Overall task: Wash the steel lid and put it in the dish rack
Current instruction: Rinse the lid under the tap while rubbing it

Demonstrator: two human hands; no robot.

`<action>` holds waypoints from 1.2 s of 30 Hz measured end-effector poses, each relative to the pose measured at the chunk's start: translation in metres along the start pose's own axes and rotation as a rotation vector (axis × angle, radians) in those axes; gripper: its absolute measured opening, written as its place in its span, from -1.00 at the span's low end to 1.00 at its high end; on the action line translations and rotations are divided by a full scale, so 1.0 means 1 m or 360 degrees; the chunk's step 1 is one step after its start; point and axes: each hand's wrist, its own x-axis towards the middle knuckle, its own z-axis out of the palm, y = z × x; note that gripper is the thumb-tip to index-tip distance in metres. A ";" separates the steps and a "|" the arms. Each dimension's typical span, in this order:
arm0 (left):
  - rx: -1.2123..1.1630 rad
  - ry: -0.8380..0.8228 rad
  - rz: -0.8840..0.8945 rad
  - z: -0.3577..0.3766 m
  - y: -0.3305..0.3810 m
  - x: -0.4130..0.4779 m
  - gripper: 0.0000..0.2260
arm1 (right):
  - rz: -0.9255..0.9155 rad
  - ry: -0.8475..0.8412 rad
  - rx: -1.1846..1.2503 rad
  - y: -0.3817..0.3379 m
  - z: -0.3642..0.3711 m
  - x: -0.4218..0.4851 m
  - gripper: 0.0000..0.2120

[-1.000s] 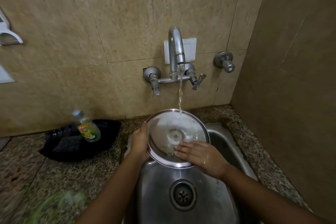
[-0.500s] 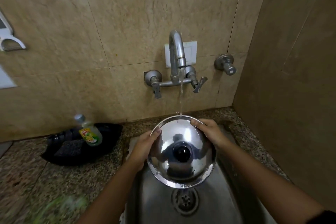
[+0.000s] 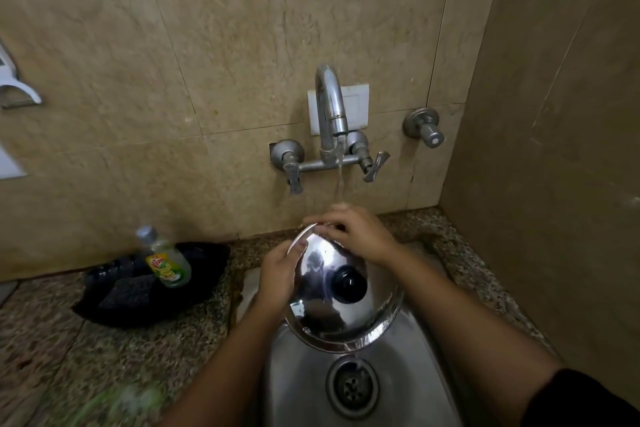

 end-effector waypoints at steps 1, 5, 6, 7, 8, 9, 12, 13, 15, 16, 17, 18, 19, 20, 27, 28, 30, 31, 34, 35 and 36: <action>-0.0103 0.0029 -0.0064 -0.004 -0.004 -0.001 -0.80 | 0.0165 0.0112 0.0215 0.008 -0.001 -0.004 -0.73; -0.0302 0.0012 -0.0407 -0.019 -0.011 0.006 -0.78 | 0.0532 0.0436 0.0825 0.026 -0.007 -0.010 -0.79; -0.0163 -0.0091 -0.0458 -0.022 -0.009 0.011 -0.74 | 0.0528 0.0368 0.0821 0.024 -0.008 -0.009 -0.79; -0.0018 -0.0214 -0.0471 -0.023 -0.004 0.014 -0.72 | 0.0496 0.0248 0.0796 0.019 -0.009 -0.007 -0.79; 0.0085 -0.0328 -0.0432 -0.023 0.001 0.016 -0.73 | 0.0448 0.0087 0.0746 0.014 -0.009 -0.005 -0.80; 0.0122 -0.0415 -0.0371 -0.022 0.006 0.018 -0.75 | 0.0403 -0.0068 0.0683 0.006 -0.008 -0.003 -0.82; 0.0088 -0.0437 -0.0211 -0.017 0.014 0.019 -0.74 | 0.0338 -0.0155 0.0535 -0.003 -0.002 0.003 -0.87; 0.0044 -0.0372 -0.0185 -0.017 0.014 0.018 -0.75 | 0.0378 -0.0081 0.0594 -0.002 -0.004 0.002 -0.85; -0.0112 -0.0206 -0.0227 -0.018 0.009 0.015 -0.77 | 0.0518 0.0151 0.0764 0.007 -0.009 -0.002 -0.80; -0.0215 -0.0156 -0.0291 -0.021 0.006 0.015 -0.78 | 0.0572 0.0277 0.0842 0.013 -0.011 -0.004 -0.80; -0.0292 -0.0140 -0.0356 -0.023 0.003 0.015 -0.78 | 0.0606 0.0379 0.0900 0.019 -0.011 -0.006 -0.82; -0.0295 -0.0165 -0.0397 -0.024 0.002 0.016 -0.77 | 0.0609 0.0430 0.0920 0.022 -0.012 -0.006 -0.85; -0.0230 -0.0230 -0.0423 -0.024 0.003 0.018 -0.75 | 0.0597 0.0406 0.0896 0.023 -0.011 -0.005 -0.86; -0.0140 -0.0306 -0.0416 -0.023 0.006 0.020 -0.75 | 0.0571 0.0311 0.0827 0.022 -0.010 -0.002 -0.84; -0.0040 -0.0144 -0.0259 -0.013 0.006 0.017 -0.77 | 0.0562 0.0126 0.0455 0.010 -0.001 0.002 -0.62; -0.0137 -0.0077 -0.0275 -0.015 0.002 0.016 -0.79 | 0.0609 0.0278 0.0489 0.015 0.000 -0.003 -0.63; -0.0520 0.0052 -0.0396 -0.017 -0.004 0.011 -0.80 | 0.0752 0.0634 0.0423 0.024 0.008 -0.017 -0.69; -0.0687 0.0125 -0.0476 -0.017 -0.006 0.010 -0.83 | 0.0825 0.0773 0.0262 0.027 0.014 -0.027 -0.73; -0.1016 0.0296 -0.0680 -0.010 -0.010 0.014 -0.83 | 0.0791 0.0873 -0.0501 0.028 0.042 -0.056 -0.62; -0.1034 0.0310 -0.0724 -0.008 -0.011 0.014 -0.81 | 0.0712 0.0837 -0.0604 0.023 0.052 -0.064 -0.54; -0.1019 0.0321 -0.0749 -0.005 -0.012 0.014 -0.79 | 0.0626 0.0766 -0.0657 0.016 0.062 -0.071 -0.48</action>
